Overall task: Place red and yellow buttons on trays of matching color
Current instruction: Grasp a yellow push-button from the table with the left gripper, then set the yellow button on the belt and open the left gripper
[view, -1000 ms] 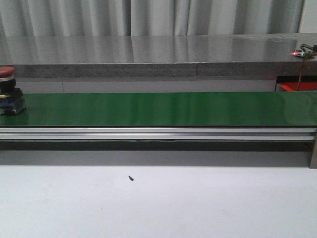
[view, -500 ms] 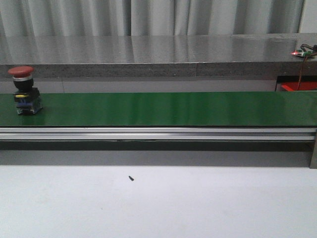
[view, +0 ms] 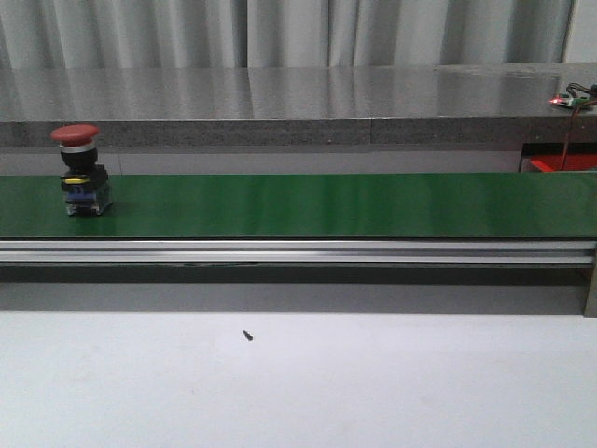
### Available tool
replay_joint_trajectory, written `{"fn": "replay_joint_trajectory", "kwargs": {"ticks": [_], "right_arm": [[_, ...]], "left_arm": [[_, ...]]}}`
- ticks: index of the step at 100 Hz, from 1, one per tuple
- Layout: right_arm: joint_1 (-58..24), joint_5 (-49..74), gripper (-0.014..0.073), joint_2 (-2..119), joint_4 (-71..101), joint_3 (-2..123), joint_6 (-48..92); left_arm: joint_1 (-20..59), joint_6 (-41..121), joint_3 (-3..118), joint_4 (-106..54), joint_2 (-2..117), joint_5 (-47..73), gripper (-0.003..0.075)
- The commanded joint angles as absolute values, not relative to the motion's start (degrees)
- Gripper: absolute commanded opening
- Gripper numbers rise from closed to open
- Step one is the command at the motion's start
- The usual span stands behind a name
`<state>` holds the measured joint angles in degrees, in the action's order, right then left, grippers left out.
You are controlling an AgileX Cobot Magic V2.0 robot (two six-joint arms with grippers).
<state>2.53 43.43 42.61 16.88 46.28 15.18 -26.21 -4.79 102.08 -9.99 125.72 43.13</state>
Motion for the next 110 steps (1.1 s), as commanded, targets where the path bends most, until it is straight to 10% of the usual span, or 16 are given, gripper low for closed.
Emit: {"fn": "replay_joint_trajectory", "kwargs": {"ticks": [1,110], "right_arm": [[2.6,40.2,-0.0066,42.3,17.9,47.8,15.6],[2.6,40.2,-0.0066,42.3,17.9,47.8,15.6]], "left_arm": [[-26.4,-5.0,103.9,-10.4,120.8,42.0,0.0179],[-16.4,4.1,89.3,-13.5,97.5,51.0,0.0179]]}}
